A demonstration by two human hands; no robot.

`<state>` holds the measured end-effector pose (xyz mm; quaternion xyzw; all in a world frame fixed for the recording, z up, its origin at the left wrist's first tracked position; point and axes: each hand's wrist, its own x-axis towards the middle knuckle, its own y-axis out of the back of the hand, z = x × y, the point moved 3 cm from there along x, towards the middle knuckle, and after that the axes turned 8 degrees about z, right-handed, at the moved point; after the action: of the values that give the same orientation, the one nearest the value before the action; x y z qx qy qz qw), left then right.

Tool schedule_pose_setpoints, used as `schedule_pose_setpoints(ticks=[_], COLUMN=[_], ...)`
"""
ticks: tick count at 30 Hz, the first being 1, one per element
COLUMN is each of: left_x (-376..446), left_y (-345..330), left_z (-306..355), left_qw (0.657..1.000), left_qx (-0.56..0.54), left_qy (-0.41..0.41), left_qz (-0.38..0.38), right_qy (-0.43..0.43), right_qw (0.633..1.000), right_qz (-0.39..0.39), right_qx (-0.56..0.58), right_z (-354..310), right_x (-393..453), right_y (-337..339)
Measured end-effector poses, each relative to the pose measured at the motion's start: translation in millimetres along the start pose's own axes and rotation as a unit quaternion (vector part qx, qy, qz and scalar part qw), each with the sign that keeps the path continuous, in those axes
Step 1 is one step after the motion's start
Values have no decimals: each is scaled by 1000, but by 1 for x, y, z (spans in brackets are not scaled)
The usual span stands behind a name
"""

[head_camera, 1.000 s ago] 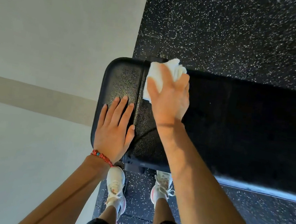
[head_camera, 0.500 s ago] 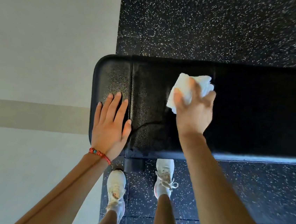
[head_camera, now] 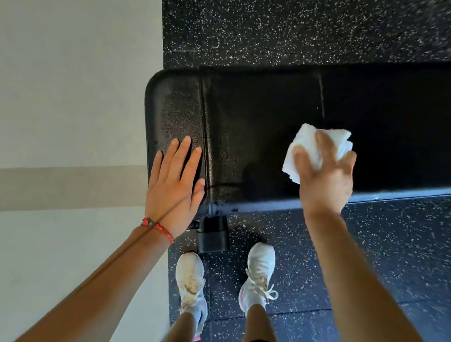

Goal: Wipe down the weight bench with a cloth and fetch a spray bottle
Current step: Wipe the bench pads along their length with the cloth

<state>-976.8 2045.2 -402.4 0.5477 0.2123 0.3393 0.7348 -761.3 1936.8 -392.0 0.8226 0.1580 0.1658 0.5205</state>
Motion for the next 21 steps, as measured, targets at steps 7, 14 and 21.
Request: schedule_pose_setpoints(ticks=[7, 14, 21], left_x=[-15, -29, -26], left_y=[4, 4, 11], left_z=[-3, 7, 24], left_qw=[1000, 999, 998], left_qx=[-19, -28, -44], left_qy=[-14, 23, 33], left_qz=[6, 3, 9], right_qy=[78, 271, 84], right_qw=[993, 962, 985], right_qz=[-50, -25, -94], right_qx=[72, 24, -115], right_z=[-47, -47, 31], right_x=[-84, -88, -51], right_y=[-13, -7, 13])
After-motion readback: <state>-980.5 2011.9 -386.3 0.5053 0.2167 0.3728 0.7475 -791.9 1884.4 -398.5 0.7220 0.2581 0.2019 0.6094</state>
